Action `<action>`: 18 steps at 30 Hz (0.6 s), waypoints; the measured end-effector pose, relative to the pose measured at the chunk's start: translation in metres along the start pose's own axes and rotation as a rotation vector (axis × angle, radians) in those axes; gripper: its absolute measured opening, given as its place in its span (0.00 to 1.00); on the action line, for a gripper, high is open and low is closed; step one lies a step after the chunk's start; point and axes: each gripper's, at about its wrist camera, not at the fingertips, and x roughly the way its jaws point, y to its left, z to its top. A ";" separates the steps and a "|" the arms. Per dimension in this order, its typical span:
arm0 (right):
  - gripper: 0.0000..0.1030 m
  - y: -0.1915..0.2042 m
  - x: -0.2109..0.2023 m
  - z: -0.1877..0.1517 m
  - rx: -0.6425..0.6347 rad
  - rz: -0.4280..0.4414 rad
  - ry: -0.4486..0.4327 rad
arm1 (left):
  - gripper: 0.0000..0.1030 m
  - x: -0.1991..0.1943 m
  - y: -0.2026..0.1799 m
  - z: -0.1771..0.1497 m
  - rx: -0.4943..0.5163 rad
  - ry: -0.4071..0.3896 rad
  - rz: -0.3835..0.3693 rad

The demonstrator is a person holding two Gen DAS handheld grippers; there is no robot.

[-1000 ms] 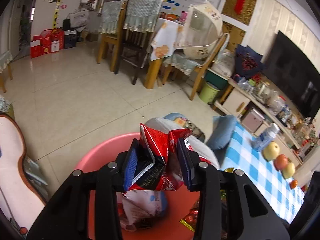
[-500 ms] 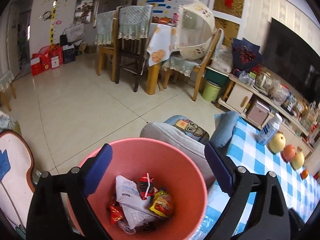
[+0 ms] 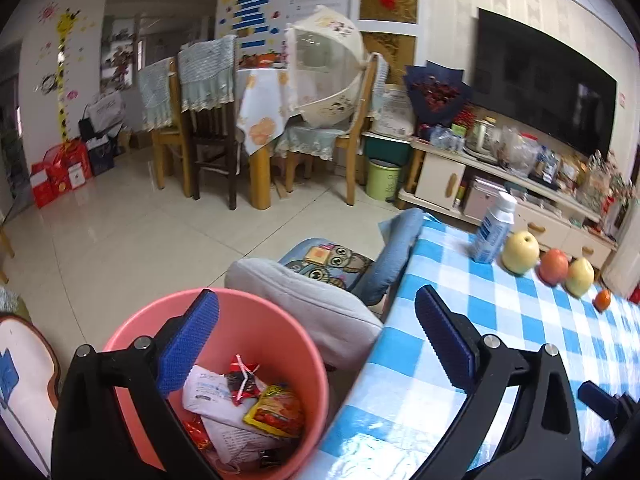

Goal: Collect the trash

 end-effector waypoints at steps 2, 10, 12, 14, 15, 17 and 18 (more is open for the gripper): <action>0.88 -0.008 -0.007 -0.004 0.011 -0.018 -0.002 | 0.96 -0.002 -0.012 0.000 0.030 -0.004 -0.008; 0.88 -0.043 -0.034 -0.016 0.019 -0.114 -0.041 | 0.96 -0.008 -0.062 -0.010 0.120 -0.010 -0.060; 0.88 -0.052 -0.041 -0.020 0.021 -0.140 -0.046 | 0.96 -0.010 -0.074 -0.013 0.133 -0.005 -0.084; 0.89 -0.060 -0.047 -0.024 0.025 -0.162 -0.050 | 0.96 -0.011 -0.085 -0.016 0.138 0.008 -0.118; 0.89 -0.065 -0.050 -0.026 0.028 -0.173 -0.052 | 0.96 -0.012 -0.090 -0.018 0.140 0.012 -0.135; 0.89 -0.075 -0.057 -0.031 0.031 -0.196 -0.059 | 0.96 -0.014 -0.100 -0.022 0.144 0.018 -0.166; 0.89 -0.079 -0.059 -0.033 0.031 -0.208 -0.062 | 0.96 -0.015 -0.107 -0.025 0.152 0.022 -0.184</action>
